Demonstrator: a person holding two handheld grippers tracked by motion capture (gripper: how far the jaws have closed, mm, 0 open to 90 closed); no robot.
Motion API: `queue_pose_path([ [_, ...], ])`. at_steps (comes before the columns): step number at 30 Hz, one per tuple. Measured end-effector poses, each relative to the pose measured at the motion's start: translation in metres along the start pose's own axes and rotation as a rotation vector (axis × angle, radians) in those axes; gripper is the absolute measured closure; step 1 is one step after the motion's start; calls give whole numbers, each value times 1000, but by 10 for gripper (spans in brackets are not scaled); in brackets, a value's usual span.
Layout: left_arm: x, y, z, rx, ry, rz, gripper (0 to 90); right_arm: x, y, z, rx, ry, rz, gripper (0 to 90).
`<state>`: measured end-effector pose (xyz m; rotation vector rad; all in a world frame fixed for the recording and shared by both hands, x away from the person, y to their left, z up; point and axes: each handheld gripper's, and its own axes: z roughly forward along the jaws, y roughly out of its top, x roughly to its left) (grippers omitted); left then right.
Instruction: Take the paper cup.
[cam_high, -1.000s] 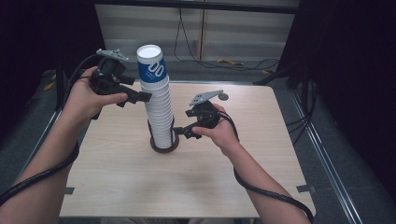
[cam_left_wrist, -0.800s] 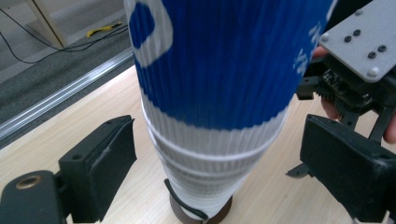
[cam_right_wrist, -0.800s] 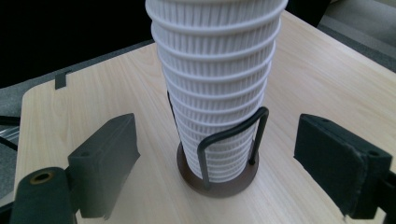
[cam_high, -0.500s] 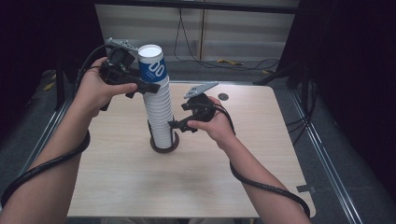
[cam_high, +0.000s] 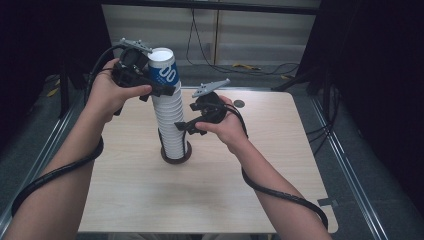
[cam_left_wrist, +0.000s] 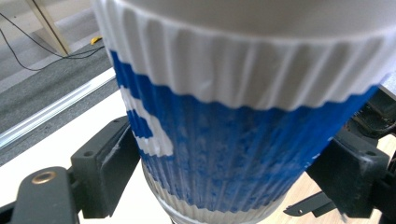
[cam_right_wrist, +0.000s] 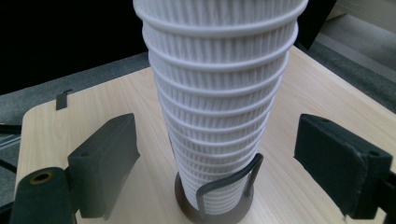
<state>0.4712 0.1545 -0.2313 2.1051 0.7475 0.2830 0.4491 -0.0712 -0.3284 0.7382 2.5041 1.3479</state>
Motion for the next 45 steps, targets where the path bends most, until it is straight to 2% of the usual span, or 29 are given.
queue_pose_path([
  [5, 0, 0, -2, -14, 3, 4, 179, 1, 6, 0, -14, -7, 6, 120],
  [7, -1, 0, -2, -10, 2, 8, 179, -1, 8, 0, -8, -35, 15, 120],
  [12, -1, 1, -2, 0, 3, 8, 181, -3, 14, -5, -71, -23, 32, 119],
  [15, -3, 3, -2, 7, 5, 11, 181, -3, 18, -6, -75, -42, 35, 119],
  [19, -4, 3, -2, 12, 8, 11, 182, -3, 23, -3, -101, -23, 49, 119],
  [22, -4, 3, -2, 11, 6, 11, 182, 0, 28, -1, -110, -27, 41, 115],
  [24, -5, 3, -2, 14, 8, 10, 182, 1, 31, 1, -126, -18, 57, 115],
  [27, -5, 4, -2, 20, 8, 12, 182, 1, 34, 2, -133, -18, 62, 114],
  [30, -5, 5, -2, 21, 10, 11, 182, 4, 38, 5, -129, -23, 44, 114],
  [33, -5, 4, -2, 22, 10, 13, 183, 5, 40, 6, -155, -10, 70, 123],
  [38, -6, 5, -2, 23, 20, 1, 185, 5, 41, 8, -157, -13, 61, 130],
  [43, -7, 6, -3, 35, 28, 8, 186, 5, 40, 7, -155, -12, 61, 133],
  [45, -7, 6, -3, 23, 35, 0, 189, 5, 41, 7, -155, -13, 62, 133],
])
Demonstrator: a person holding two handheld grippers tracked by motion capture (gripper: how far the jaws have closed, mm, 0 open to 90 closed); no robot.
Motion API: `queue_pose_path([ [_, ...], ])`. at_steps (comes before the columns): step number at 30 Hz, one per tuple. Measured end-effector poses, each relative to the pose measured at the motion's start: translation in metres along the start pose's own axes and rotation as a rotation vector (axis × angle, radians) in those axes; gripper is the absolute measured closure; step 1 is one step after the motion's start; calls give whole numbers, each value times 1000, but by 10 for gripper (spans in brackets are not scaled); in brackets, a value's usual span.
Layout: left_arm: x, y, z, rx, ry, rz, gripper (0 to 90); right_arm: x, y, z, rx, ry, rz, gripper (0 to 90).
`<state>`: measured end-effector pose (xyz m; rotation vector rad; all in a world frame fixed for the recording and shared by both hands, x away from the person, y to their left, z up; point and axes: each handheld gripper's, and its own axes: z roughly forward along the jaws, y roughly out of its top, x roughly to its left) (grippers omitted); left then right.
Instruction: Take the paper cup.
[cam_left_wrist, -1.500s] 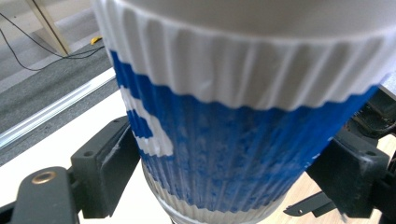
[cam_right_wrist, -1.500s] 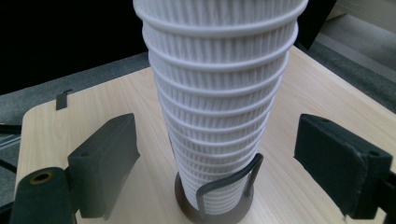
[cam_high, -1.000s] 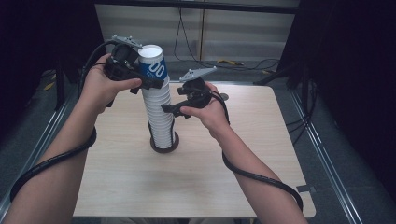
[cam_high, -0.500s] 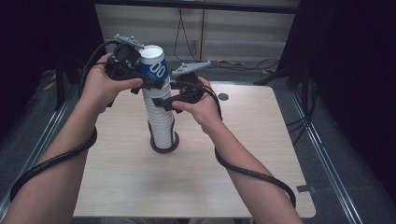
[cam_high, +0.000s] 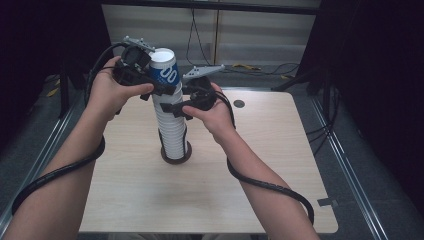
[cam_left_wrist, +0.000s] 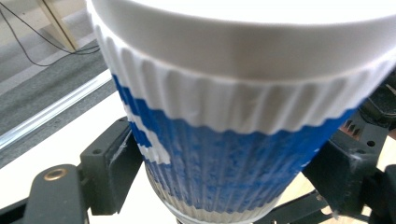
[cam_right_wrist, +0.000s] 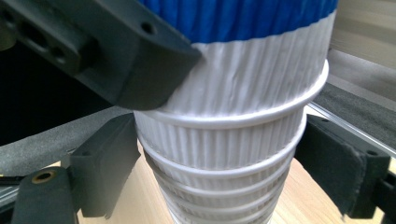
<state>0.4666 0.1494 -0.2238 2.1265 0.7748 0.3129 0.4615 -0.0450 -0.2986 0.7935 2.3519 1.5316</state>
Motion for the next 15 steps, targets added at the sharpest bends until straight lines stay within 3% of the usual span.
queue_pose_path([
  [15, 2, 0, -3, -16, -6, -33, 198, 1, -1, 1, -7, -2, 3, 134],
])
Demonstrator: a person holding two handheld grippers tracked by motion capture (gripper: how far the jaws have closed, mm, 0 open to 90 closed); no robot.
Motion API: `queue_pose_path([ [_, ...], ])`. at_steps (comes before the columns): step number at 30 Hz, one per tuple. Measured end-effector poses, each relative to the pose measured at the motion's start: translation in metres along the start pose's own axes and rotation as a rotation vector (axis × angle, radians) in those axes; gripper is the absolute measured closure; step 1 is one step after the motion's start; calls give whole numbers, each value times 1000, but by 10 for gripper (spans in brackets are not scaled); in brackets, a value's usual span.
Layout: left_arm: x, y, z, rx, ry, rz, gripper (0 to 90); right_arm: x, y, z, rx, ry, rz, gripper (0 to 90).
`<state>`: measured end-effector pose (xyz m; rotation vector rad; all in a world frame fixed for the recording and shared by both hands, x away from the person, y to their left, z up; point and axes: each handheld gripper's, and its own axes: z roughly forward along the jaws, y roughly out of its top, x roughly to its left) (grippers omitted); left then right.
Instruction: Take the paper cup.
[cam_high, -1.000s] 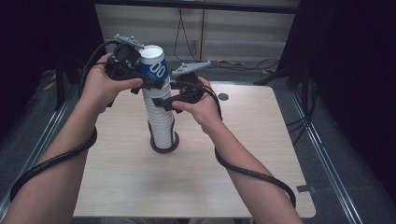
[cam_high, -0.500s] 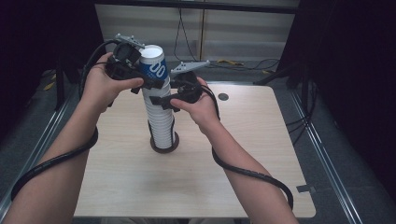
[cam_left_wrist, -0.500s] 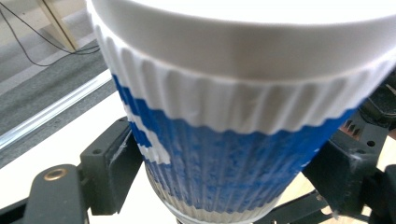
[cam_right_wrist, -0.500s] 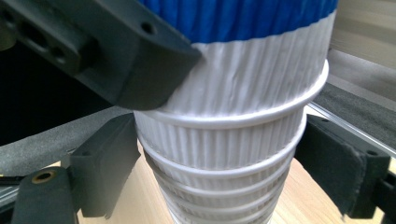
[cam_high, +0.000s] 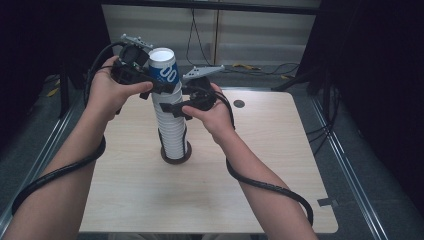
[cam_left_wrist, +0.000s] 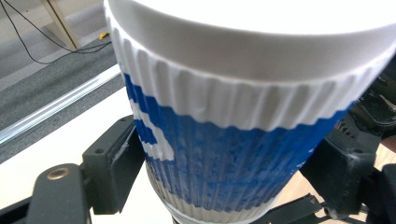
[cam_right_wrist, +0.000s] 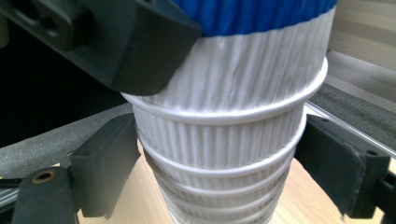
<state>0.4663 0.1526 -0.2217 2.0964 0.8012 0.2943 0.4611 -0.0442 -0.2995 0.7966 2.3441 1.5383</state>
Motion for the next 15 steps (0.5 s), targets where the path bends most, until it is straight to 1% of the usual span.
queue_pose_path([
  [1, 0, 0, 0, -6, -6, -5, 199, 0, 0, 0, 1, 0, 0, 134],
  [3, 0, 1, -3, -14, 2, -1, 205, 0, 0, 0, 2, 0, -1, 134],
  [5, 0, 2, -4, -17, -1, -6, 206, 0, 0, 0, 2, 0, -3, 134],
  [9, -1, 4, -7, -26, -1, -3, 215, 0, 0, 0, 4, 1, -3, 134],
  [13, 0, 4, -9, -48, -5, -14, 221, 0, 0, 0, 4, -1, -1, 134],
  [15, 0, 5, -11, -63, -10, -27, 225, 0, 0, 0, 3, -3, -1, 134],
])
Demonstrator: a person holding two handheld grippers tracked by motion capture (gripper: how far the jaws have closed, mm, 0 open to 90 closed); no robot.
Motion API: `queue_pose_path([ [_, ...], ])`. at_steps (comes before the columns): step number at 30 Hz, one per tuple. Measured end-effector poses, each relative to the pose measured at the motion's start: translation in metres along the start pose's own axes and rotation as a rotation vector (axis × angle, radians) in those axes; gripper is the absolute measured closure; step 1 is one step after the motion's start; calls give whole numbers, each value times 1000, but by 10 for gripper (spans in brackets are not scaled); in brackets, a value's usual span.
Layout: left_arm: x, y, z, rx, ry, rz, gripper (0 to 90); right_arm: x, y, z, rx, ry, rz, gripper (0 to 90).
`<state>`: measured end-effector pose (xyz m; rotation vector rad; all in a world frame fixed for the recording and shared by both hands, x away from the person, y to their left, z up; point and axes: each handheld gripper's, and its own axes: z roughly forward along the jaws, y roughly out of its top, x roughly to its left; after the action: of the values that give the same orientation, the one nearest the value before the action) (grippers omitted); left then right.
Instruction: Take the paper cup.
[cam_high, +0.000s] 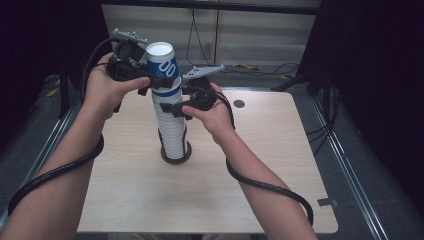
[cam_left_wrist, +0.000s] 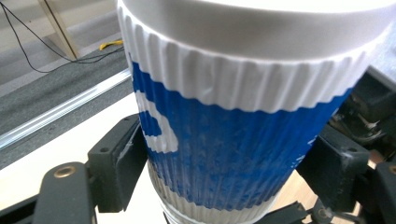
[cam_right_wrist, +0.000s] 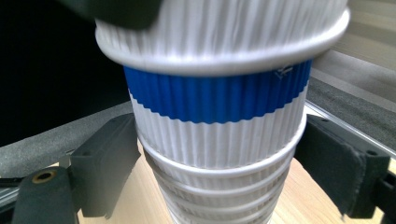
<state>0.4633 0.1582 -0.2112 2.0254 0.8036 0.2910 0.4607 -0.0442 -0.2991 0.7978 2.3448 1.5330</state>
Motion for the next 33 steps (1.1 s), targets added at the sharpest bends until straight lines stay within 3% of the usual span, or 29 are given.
queue_pose_path([
  [33, -5, 19, -19, -45, 14, -6, 254, 0, -3, -1, -17, -1, -1, 134],
])
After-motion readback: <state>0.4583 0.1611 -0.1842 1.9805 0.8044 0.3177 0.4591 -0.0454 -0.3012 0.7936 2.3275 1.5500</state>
